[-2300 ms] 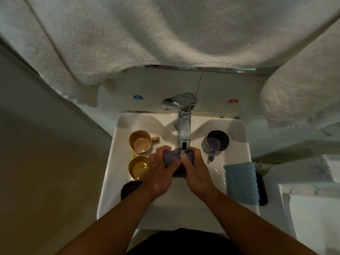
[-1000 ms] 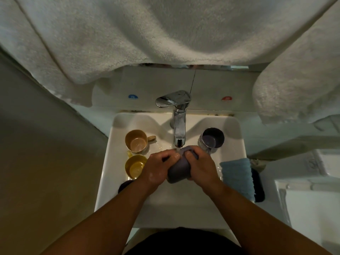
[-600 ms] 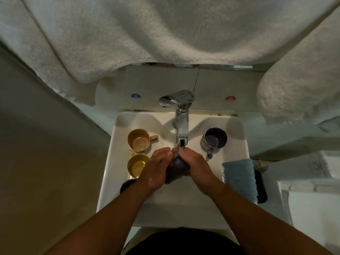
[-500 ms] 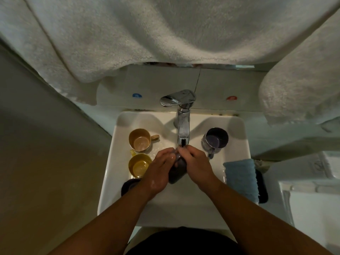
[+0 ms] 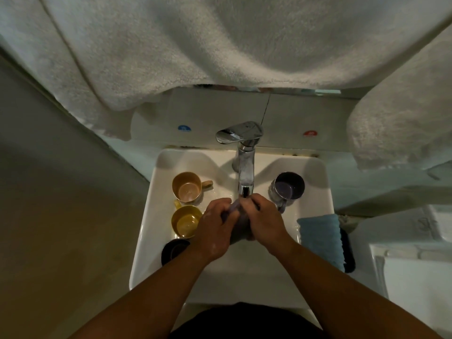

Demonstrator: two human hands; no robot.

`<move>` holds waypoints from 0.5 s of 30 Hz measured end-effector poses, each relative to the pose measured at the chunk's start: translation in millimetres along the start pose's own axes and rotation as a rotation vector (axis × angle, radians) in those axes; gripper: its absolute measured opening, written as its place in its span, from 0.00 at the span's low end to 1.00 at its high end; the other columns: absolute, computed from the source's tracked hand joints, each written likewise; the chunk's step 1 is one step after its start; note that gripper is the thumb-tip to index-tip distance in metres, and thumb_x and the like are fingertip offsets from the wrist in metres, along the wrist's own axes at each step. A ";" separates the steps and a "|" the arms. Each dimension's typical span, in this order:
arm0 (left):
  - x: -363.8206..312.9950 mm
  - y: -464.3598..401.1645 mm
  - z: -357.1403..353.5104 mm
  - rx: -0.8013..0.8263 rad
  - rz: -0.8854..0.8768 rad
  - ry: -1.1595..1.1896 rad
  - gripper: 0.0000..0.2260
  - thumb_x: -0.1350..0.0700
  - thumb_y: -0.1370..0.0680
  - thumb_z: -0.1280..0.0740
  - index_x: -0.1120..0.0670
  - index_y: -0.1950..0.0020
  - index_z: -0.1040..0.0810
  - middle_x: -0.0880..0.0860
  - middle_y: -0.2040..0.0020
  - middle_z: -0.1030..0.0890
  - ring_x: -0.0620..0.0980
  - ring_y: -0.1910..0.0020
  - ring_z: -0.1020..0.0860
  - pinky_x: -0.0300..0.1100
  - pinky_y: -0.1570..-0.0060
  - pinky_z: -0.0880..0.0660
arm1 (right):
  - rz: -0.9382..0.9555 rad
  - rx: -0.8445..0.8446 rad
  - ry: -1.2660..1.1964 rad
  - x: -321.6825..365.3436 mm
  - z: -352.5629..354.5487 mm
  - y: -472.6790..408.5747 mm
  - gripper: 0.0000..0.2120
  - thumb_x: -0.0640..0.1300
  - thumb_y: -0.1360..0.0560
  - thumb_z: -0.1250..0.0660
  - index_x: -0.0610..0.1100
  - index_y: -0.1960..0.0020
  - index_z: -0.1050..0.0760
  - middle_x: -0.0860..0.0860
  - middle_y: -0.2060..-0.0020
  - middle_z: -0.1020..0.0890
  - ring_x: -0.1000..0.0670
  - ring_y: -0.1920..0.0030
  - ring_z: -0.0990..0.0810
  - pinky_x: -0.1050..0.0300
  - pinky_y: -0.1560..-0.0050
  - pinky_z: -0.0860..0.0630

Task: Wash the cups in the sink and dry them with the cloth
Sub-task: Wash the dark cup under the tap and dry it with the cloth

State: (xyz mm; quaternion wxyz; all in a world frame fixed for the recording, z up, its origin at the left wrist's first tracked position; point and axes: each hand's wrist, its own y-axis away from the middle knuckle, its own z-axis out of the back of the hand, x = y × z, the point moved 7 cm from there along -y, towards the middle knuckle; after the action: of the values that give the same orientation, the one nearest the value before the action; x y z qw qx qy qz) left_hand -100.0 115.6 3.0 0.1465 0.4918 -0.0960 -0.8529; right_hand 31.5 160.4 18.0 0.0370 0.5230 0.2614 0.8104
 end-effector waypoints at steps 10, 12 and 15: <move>-9.2 2.8 -0.7 -0.043 -0.182 -0.045 0.20 0.52 0.24 0.26 0.52 0.36 0.27 0.50 0.39 0.24 0.43 0.46 0.26 0.22 0.48 0.34 | -0.191 -0.113 -0.474 -20.3 10.5 -1.1 0.08 0.40 0.22 0.33 0.50 0.50 0.16 0.45 0.50 0.16 0.41 0.48 0.18 0.37 0.57 0.16; -10.5 5.8 -5.7 -0.041 -0.223 -0.096 0.26 0.52 0.25 0.24 0.55 0.30 0.28 0.52 0.34 0.25 0.41 0.39 0.29 0.21 0.42 0.38 | -0.190 -0.185 -0.481 -21.9 11.0 1.9 0.08 0.40 0.23 0.31 0.49 0.53 0.14 0.45 0.54 0.15 0.40 0.50 0.17 0.35 0.59 0.17; -7.3 5.7 -4.5 -0.082 -0.202 -0.102 0.29 0.47 0.26 0.24 0.55 0.29 0.28 0.53 0.35 0.24 0.43 0.38 0.28 0.22 0.42 0.37 | -0.218 -0.261 -0.496 -24.1 8.4 4.6 0.06 0.41 0.24 0.29 0.50 0.54 0.15 0.48 0.59 0.14 0.41 0.54 0.16 0.36 0.61 0.16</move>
State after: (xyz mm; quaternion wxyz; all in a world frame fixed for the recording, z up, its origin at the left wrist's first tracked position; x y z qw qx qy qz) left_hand -91.8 112.7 8.5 0.0745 0.4486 -0.0181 -0.8904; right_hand 50.6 151.6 2.9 0.2536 0.6647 0.1924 0.6759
